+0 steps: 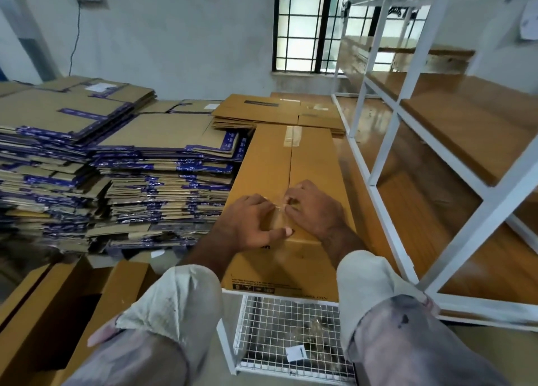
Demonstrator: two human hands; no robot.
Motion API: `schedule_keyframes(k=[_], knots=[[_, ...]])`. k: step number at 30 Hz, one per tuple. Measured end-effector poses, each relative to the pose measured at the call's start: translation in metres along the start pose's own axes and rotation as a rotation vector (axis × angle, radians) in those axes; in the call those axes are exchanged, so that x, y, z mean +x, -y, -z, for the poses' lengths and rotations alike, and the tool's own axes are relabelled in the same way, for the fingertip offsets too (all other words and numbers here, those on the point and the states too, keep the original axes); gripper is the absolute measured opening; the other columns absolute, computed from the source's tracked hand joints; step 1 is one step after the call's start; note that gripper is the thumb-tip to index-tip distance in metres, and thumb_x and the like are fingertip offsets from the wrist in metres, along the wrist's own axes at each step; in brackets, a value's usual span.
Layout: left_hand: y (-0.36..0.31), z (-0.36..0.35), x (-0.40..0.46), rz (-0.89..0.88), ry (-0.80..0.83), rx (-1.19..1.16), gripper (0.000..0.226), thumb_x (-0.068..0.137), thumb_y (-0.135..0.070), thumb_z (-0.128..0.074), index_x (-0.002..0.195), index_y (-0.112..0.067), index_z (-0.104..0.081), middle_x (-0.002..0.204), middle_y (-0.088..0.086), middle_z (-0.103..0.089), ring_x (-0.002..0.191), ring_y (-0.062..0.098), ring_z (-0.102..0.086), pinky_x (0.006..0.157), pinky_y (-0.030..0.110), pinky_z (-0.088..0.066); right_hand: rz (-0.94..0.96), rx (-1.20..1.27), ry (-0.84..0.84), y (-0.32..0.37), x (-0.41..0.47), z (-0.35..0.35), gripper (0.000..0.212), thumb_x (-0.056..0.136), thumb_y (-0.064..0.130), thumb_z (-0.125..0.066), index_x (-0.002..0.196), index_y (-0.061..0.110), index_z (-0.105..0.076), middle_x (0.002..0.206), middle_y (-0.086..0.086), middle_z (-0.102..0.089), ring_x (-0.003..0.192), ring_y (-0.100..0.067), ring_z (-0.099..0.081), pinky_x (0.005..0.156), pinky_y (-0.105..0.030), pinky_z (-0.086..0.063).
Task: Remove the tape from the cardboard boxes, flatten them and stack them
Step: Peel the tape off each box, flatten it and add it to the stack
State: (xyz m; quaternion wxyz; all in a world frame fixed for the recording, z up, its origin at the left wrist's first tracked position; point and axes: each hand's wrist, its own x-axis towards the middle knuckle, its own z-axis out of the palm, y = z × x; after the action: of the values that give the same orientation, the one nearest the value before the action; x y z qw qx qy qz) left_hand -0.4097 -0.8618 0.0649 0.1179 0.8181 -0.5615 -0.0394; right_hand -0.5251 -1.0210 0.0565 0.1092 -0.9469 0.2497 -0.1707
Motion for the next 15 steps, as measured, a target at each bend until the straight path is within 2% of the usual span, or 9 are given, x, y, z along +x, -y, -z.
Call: schedule_keyframes(k=[5, 8, 10, 12, 15], knots=[[0.001, 0.004, -0.003, -0.031, 0.015, 0.009, 0.12, 0.062, -0.099, -0.028, 0.15, -0.02, -0.045, 0.15, 0.003, -0.045, 0.132, 0.021, -0.042, 0.11, 0.043, -0.04, -0.072, 0.061, 0.052, -0.001, 0.003, 0.001, 0.018, 0.095, 0.048, -0.061, 0.111, 0.043, -0.064, 0.131, 0.009, -0.053, 0.108, -0.018, -0.056, 0.087, -0.042, -0.054], [0.005, 0.002, -0.002, -0.049, 0.021, 0.012, 0.125, 0.058, -0.103, -0.029, 0.153, -0.021, -0.04, 0.155, 0.002, -0.04, 0.137, 0.021, -0.038, 0.114, 0.045, -0.036, -0.134, 0.09, 0.143, 0.005, 0.008, 0.007, 0.008, 0.094, 0.043, -0.064, 0.102, 0.042, -0.063, 0.129, 0.006, -0.052, 0.107, -0.018, -0.055, 0.09, -0.046, -0.053], [0.008, 0.001, -0.002, -0.056, 0.017, 0.007, 0.124, 0.059, -0.102, -0.03, 0.153, -0.023, -0.038, 0.156, 0.001, -0.038, 0.139, 0.021, -0.036, 0.116, 0.046, -0.034, -0.181, 0.094, 0.226, 0.011, 0.018, 0.016, 0.005, 0.094, 0.04, -0.065, 0.099, 0.039, -0.065, 0.127, 0.004, -0.051, 0.108, -0.018, -0.054, 0.093, -0.047, -0.052], [0.011, -0.001, -0.001, -0.071, -0.01, -0.013, 0.118, 0.062, -0.102, -0.035, 0.152, -0.025, -0.04, 0.153, 0.0, -0.04, 0.137, 0.02, -0.037, 0.116, 0.046, -0.034, -0.206, 0.13, 0.324, 0.015, 0.028, 0.027, 0.003, 0.095, 0.03, -0.067, 0.094, 0.032, -0.069, 0.115, 0.005, -0.056, 0.103, -0.016, -0.055, 0.094, -0.042, -0.051], [0.015, -0.006, -0.001, -0.087, -0.033, -0.031, 0.105, 0.07, -0.097, -0.044, 0.149, -0.027, -0.041, 0.15, -0.003, -0.041, 0.135, 0.019, -0.037, 0.116, 0.044, -0.031, -0.228, 0.209, 0.47, 0.021, 0.037, 0.04, 0.014, 0.095, 0.018, -0.067, 0.089, 0.029, -0.072, 0.102, 0.009, -0.067, 0.101, -0.016, -0.06, 0.09, -0.037, -0.052]])
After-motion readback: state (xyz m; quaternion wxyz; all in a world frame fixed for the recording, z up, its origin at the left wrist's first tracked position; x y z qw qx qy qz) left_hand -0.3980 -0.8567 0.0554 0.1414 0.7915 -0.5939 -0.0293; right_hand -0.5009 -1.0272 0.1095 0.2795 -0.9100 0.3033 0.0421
